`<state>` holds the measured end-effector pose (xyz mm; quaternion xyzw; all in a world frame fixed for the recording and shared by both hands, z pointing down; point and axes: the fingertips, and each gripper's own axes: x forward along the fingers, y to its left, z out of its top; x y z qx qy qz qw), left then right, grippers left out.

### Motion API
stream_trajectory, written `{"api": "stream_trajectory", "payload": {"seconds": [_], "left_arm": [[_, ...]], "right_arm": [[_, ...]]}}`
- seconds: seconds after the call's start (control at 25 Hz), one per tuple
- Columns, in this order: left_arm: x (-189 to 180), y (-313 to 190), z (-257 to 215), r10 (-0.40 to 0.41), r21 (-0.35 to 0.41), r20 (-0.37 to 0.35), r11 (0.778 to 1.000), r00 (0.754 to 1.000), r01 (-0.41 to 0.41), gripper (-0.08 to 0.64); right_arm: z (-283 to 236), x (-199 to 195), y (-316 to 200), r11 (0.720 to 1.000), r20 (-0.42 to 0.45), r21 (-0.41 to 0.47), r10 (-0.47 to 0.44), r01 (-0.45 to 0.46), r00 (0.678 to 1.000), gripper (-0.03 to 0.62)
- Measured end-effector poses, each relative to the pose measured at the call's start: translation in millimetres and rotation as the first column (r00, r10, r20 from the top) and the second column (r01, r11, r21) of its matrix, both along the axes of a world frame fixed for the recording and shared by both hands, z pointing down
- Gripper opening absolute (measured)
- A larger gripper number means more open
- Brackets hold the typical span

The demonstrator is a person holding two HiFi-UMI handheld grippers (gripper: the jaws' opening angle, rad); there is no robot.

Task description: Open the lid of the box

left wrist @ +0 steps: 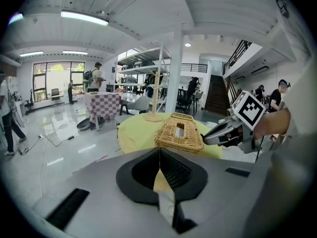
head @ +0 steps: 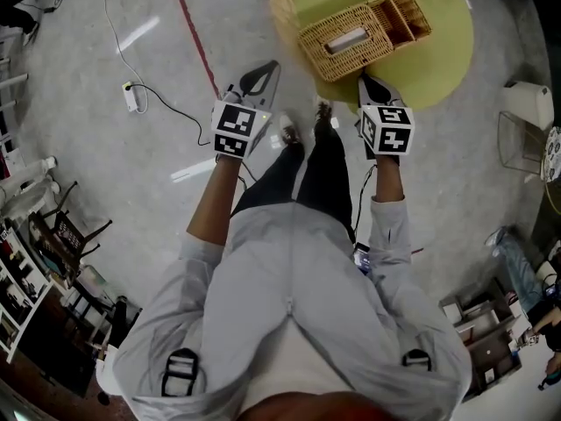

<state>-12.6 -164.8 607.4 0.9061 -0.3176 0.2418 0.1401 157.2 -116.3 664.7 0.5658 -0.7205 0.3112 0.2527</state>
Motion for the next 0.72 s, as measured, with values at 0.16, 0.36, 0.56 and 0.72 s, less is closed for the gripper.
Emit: {"api": "stream_trajectory", "payload": {"seconds": [0.16, 0.36, 0.56, 0.72], "left_arm": [[3.2, -0.5, -6.9, 0.007, 0.015, -0.012, 1.000, 1.000, -0.007, 0.029], [3.1, -3.4, -25.5, 0.006, 0.043, -0.030, 0.999, 1.000, -0.004, 0.029], [-0.8, -8.3, -46.1, 0.007, 0.078, -0.047, 0.997, 0.999, -0.003, 0.029], [-6.0, -15.3, -68.9, 0.007, 0.112, -0.065, 0.994, 0.998, 0.000, 0.029]], "right_arm": [[-10.9, 4.8, 3.4, 1.000, -0.001, 0.014, 0.010, -0.010, 1.000, 0.025], [-32.5, 9.7, 1.9, 0.999, -0.020, 0.041, 0.016, -0.015, 1.000, 0.025], [-57.4, 8.3, -1.9, 0.997, -0.041, 0.076, 0.010, -0.007, 0.999, 0.023], [-80.2, 2.4, -10.3, 0.995, -0.060, 0.102, 0.001, 0.005, 0.998, 0.023]]}}
